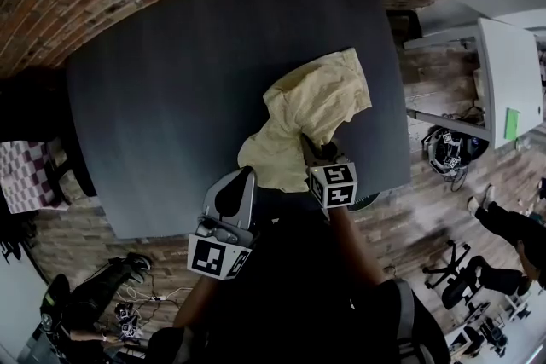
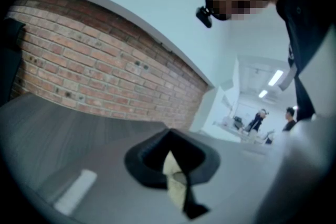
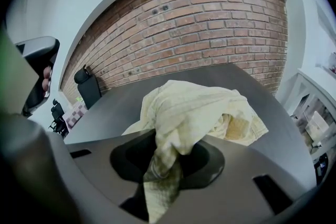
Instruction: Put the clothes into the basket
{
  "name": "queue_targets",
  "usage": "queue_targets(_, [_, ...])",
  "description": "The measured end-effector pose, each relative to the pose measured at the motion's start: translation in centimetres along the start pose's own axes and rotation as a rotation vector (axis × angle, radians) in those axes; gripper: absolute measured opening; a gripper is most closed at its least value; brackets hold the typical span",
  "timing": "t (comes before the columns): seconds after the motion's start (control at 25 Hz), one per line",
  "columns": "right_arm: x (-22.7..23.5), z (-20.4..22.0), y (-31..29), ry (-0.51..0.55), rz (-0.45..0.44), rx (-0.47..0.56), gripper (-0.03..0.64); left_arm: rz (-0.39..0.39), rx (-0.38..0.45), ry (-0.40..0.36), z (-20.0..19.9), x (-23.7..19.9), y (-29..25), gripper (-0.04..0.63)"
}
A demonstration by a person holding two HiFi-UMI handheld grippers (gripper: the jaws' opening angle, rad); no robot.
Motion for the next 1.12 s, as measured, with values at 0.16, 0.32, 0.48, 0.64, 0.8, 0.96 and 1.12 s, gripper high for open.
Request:
queue_targets(0.16, [-0.4, -0.2, 1.6, 0.006, -0.014, 0.032, 0.115, -0.009, 0.005, -0.008, 0.0, 0.8, 0.7, 0.005])
queue_targets(0.32, [-0.8, -0.4, 3.1, 0.023, -0.030, 0.059, 0.115, -0.023, 0.020, -0.018, -0.1, 1.7, 1.4, 0.005])
queue_targets(0.48, [-1.1, -0.6, 4.5, 0.043, -0.052, 0.081, 0.115, -0.034, 0.034, -0.033, -0.4, 2.6, 1.9, 0.005])
queue_targets(0.64, [-1.7, -0.5, 5.5, 0.066, -0.089, 0.092, 0.115, -0.055, 0.046, -0.040, -0.5, 3.6, 2.5, 0.005])
queue_targets(0.8, [-2.2, -0.6, 6.1, 0.078, -0.118, 0.096, 0.115, -0.085, 0.051, -0.041, -0.7, 3.9, 3.1, 0.006])
queue_targets(0.96, [-2.9, -0.9, 6.5, 0.090, -0.132, 0.103, 0.115, -0.104, 0.062, -0.033, -1.1, 3.5, 3.8, 0.005])
queue_targets(1.12, [-4.0, -0.9, 7.1, 0.098, -0.117, 0.117, 0.114, -0.072, 0.070, -0.042, -1.3, 2.9, 4.6, 0.005])
Point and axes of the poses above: the fingertips, and each gripper's own axes: y backward along the fingers, x to its right, z out of its underside, the point moved 8 cm from there along y, backward along the fingers, and after that the axes turned 7 degrees about -x, right-handed, at the moved point
